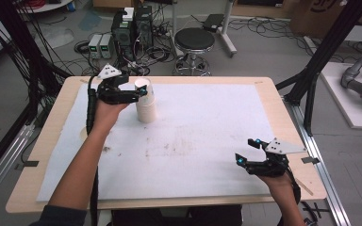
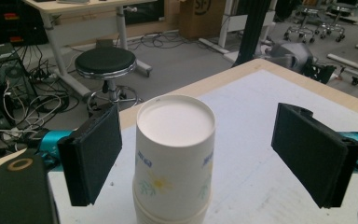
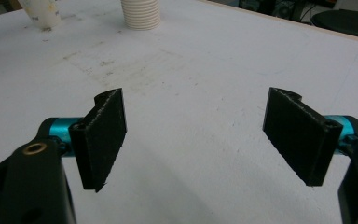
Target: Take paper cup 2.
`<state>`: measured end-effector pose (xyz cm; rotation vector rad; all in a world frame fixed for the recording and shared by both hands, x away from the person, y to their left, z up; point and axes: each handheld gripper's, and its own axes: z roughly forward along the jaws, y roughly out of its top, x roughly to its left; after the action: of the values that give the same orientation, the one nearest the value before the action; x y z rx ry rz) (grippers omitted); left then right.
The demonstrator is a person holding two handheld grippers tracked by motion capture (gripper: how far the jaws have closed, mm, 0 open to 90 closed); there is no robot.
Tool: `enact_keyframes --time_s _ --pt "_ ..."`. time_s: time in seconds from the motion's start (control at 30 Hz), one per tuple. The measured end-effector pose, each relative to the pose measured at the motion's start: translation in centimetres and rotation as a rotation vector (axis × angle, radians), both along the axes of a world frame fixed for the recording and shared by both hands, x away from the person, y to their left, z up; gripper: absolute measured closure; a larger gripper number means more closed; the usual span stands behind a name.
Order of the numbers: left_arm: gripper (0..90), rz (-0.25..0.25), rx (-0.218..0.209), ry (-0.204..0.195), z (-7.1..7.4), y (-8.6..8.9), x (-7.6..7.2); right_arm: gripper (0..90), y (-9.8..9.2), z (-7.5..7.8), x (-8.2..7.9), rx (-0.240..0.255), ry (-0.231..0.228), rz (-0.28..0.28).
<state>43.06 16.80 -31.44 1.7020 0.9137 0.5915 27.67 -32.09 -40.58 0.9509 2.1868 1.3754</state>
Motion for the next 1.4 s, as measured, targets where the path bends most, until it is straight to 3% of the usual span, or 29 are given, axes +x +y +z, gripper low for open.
enact_keyframes --time_s 0.13,0.4,0.57,0.77,0.9,1.2,1.4 --pt "16.1 0.023 0.009 0.02 -0.4 -0.4 1.3 22.0 0.0 -0.1 0.0 0.001 0.0 0.001" --pt "16.2 0.018 0.036 0.062 -0.9 -1.4 3.1 22.0 -0.1 -0.1 0.0 0.003 0.002 -0.004" --pt "20.3 0.016 0.062 0.08 -1.5 -1.7 3.7 22.0 -0.2 -0.1 -0.1 0.0 -0.002 -0.001" --pt "27.5 0.006 0.055 0.097 -2.0 -1.7 4.0 22.0 -0.4 -0.1 -0.2 0.0 0.001 -0.003" --pt "33.9 -0.014 0.044 0.093 -2.2 -1.6 4.0 22.0 -0.4 -0.1 -0.2 0.001 0.006 -0.006" --pt "34.5 -0.021 0.036 0.084 -1.8 -1.5 4.0 22.0 -0.3 -0.3 0.0 -0.002 0.006 0.0" --pt "34.8 -0.015 0.003 0.052 -1.1 -1.3 3.7 22.0 -0.2 -0.3 -0.1 -0.002 0.012 0.002"
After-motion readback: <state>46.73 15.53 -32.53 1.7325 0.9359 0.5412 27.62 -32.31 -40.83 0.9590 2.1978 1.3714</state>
